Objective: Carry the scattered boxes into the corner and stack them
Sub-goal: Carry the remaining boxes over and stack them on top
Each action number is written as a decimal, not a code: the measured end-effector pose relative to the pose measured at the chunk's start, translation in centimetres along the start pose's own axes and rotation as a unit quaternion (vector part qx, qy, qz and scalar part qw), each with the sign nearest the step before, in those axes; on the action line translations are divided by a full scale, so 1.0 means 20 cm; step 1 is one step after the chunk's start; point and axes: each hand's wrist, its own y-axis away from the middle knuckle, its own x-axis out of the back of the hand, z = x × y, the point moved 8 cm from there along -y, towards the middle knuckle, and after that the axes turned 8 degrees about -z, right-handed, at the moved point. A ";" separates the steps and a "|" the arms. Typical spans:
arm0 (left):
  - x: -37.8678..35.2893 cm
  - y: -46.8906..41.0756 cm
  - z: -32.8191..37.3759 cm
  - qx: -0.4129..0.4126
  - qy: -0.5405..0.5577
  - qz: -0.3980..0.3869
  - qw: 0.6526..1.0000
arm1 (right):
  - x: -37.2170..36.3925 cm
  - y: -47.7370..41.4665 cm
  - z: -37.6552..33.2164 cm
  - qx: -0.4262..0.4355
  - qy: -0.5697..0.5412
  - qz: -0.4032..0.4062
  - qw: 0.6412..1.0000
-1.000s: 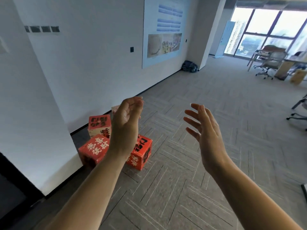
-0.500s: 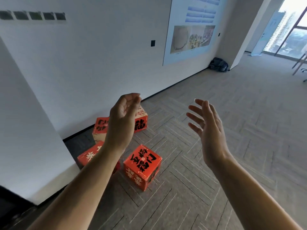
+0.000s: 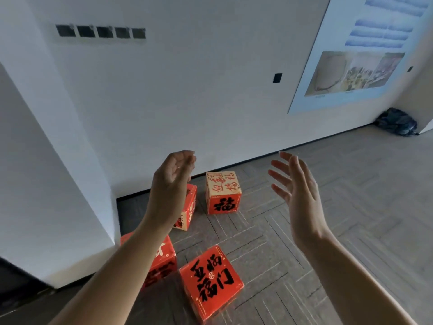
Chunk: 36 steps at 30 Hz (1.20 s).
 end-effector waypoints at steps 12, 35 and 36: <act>-0.34 -0.61 -0.85 0.129 0.047 0.065 0.988 | 0.00 -0.97 0.71 -0.091 0.062 -0.085 0.990; -0.73 0.33 -2.58 0.429 -0.014 0.263 0.864 | -0.41 -1.15 2.81 -0.225 0.139 -0.355 0.897; -0.74 0.36 -2.71 0.438 -0.013 0.264 0.859 | -0.44 -1.13 2.96 -0.233 0.151 -0.363 0.890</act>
